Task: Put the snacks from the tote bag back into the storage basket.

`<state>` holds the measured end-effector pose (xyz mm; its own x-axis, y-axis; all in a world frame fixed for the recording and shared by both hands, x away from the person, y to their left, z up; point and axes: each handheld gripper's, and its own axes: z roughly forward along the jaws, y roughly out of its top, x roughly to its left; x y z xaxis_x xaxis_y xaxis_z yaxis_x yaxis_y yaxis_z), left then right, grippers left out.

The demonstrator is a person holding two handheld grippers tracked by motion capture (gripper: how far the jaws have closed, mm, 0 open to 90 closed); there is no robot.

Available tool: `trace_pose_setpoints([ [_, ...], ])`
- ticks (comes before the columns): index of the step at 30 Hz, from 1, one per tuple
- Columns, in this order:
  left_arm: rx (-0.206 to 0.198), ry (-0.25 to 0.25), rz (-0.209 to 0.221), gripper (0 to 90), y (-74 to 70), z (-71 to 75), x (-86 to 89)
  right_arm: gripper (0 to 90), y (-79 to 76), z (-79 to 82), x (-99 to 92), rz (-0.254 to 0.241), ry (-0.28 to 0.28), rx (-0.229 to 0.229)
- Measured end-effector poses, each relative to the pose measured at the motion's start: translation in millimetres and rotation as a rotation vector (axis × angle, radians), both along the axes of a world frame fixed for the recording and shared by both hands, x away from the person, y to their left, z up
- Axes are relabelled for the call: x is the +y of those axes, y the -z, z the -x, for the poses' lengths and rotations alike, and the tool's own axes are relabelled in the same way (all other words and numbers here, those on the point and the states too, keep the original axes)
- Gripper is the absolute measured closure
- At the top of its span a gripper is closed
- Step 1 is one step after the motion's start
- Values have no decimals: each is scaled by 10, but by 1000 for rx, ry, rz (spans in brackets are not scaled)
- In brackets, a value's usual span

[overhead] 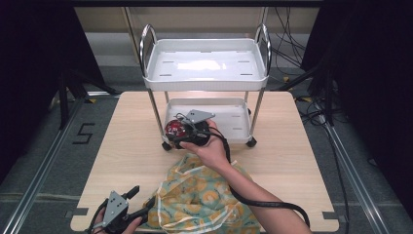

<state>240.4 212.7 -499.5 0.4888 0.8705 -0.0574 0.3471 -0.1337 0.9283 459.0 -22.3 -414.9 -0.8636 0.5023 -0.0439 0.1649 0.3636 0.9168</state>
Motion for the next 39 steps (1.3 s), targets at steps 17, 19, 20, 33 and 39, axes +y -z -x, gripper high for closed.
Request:
trace_pose_setpoints([
  [17, -9, -1, -4, 330, -13, 12, 7, 267, -73, -23, 32, -11, 7, -3],
  [19, -10, -4, -4, 330, -13, 12, 9, 267, -78, -43, 28, -17, 11, -32],
  [20, -9, -3, -1, 330, -11, 10, 7, 267, -84, -40, 25, -13, 12, -12],
  [33, -14, -5, -4, 331, -23, 19, 12, 267, -91, -98, 30, -5, 22, -26],
  [39, -15, -5, 3, 332, -19, 17, 18, 267, -82, -106, 49, -3, 33, 18],
])
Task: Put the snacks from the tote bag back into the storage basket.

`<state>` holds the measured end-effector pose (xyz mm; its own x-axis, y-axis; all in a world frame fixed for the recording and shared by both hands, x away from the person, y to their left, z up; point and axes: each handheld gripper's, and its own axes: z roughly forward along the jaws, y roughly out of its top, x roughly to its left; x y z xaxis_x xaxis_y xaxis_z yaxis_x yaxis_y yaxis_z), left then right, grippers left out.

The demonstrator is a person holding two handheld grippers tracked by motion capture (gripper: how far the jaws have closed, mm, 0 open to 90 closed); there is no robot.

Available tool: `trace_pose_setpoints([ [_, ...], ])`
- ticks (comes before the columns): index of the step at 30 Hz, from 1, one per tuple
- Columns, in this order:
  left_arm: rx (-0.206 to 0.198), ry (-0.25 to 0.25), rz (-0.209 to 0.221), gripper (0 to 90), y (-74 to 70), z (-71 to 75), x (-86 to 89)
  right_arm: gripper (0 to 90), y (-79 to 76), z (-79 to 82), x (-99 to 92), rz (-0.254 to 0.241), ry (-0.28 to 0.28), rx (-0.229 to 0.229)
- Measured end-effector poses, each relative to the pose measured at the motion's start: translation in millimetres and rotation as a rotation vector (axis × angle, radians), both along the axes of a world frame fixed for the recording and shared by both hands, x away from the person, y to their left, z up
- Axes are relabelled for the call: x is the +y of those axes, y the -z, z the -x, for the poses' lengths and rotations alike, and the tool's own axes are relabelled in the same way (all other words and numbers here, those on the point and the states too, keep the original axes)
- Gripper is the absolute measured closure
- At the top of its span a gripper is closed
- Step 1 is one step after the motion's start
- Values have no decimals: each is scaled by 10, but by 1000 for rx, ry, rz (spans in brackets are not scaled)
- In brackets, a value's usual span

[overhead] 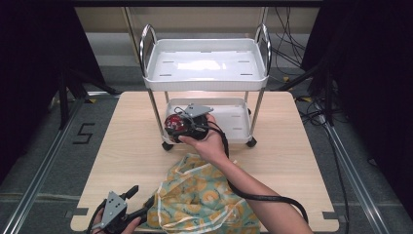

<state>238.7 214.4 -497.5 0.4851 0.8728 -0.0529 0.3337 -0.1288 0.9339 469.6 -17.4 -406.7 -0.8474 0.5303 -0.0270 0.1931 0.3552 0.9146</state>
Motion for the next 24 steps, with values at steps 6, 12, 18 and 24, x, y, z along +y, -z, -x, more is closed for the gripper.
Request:
trace_pose_setpoints([
  [6, 0, -5, 0, 332, -4, 4, 1, 267, 0, -47, 4, 8, -10, -30],
  [12, 1, -6, -1, 332, -3, 3, 2, 267, 7, -59, 9, 0, -5, -4],
  [18, 2, -6, -1, 334, -1, -1, 0, 267, 13, -68, 6, 12, -4, -2],
  [24, 0, -4, 0, 334, -3, 1, -1, 267, 4, -107, 21, 8, 0, -5],
])
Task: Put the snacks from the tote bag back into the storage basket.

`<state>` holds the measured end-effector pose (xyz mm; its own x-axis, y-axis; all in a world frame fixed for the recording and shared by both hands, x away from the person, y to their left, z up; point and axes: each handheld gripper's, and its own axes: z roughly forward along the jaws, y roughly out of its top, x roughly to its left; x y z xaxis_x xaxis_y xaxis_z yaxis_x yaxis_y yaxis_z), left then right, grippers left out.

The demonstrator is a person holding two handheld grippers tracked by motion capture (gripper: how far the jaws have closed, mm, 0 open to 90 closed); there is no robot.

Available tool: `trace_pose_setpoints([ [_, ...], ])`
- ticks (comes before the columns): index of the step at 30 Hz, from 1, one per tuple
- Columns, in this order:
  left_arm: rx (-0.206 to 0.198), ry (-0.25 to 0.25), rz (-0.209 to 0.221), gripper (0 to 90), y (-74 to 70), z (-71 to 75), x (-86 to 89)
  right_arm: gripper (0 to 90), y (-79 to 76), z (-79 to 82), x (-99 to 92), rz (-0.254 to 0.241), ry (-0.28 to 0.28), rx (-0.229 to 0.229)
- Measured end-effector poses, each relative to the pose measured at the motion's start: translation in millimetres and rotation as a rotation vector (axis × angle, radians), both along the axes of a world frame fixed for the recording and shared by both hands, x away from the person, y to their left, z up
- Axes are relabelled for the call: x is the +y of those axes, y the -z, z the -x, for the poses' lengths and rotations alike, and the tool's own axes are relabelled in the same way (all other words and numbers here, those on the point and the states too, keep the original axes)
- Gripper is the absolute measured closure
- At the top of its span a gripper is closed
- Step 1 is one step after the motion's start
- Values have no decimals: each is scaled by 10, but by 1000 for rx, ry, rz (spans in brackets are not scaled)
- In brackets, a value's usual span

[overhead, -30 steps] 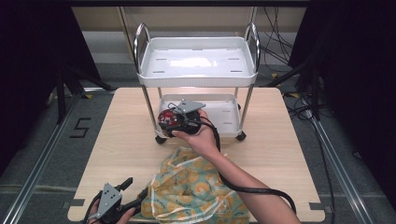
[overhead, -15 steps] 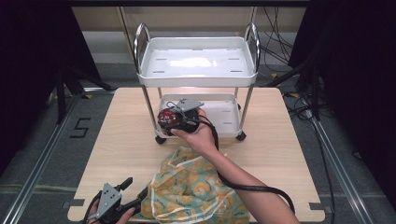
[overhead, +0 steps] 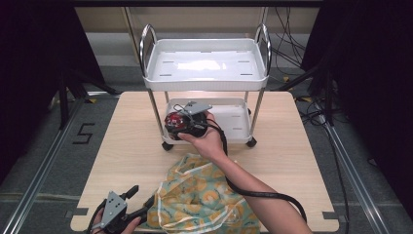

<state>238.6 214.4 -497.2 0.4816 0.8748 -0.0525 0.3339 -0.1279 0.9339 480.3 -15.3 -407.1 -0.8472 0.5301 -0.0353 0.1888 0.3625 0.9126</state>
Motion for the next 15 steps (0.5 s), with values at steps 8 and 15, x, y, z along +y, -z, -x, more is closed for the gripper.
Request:
trace_pose_setpoints([
  [8, -1, 4, 6, 336, 2, -3, -5, 267, 15, -50, -6, -2, 15, -17],
  [15, -1, 0, 9, 337, 0, 1, -12, 267, 9, -73, 2, -2, 18, -12],
])
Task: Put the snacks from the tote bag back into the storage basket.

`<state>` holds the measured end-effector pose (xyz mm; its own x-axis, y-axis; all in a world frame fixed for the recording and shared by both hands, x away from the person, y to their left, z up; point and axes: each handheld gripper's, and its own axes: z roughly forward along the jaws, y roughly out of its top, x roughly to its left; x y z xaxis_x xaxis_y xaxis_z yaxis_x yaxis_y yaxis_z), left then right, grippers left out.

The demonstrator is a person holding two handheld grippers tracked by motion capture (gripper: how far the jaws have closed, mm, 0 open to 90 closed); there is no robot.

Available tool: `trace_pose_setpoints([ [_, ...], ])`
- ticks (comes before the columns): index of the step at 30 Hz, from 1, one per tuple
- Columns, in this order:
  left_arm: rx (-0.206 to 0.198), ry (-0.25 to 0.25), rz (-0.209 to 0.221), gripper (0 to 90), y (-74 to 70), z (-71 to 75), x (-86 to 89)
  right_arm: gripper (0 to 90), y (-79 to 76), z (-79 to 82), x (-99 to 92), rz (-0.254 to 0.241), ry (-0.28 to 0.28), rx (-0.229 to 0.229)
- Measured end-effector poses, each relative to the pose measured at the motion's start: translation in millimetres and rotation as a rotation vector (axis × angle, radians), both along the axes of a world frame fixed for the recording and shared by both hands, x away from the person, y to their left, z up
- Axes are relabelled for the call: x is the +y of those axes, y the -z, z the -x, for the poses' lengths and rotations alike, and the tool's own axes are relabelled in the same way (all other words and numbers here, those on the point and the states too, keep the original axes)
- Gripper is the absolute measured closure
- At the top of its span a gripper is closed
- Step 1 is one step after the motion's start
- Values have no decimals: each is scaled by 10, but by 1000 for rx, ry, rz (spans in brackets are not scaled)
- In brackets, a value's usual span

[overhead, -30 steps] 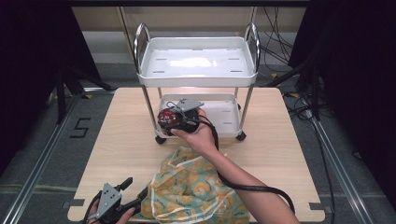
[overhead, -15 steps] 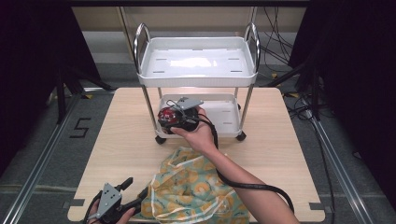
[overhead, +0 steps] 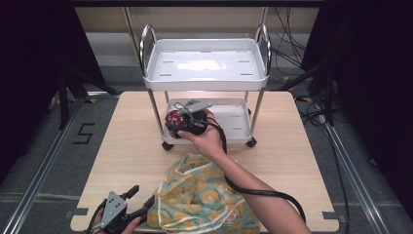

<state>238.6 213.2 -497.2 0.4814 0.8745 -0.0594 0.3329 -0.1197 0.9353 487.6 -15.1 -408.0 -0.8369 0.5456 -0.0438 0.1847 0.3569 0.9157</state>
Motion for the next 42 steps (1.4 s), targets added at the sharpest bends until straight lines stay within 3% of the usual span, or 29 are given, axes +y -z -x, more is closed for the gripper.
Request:
trace_pose_setpoints([
  [11, -3, 0, 6, 338, 2, -4, -1, 267, 18, -51, 27, 21, 13, -9],
  [15, 0, 2, -5, 338, -1, 0, 5, 267, 9, -32, 35, -3, 15, 29],
  [18, -3, 1, 5, 338, 1, -3, -2, 267, 16, -59, 39, 18, 19, 7],
  [20, -2, 0, 7, 338, 2, -2, -4, 267, 11, -38, 49, -6, 16, 47],
  [25, -3, 1, 5, 338, 2, -4, -2, 267, 25, -69, 66, -13, 8, 39],
  [36, 3, 2, -7, 338, 1, -4, 7, 267, 21, -90, 56, 12, 27, 60],
  [37, 3, 2, -6, 338, 0, -4, 6, 267, 27, -113, 56, 29, 20, 44],
  [38, -1, 5, 1, 339, 4, -8, 3, 267, 49, -124, 70, 9, 28, 28],
  [42, 1, 1, -6, 338, 1, -6, 10, 267, 55, -121, 74, -7, 20, 51],
])
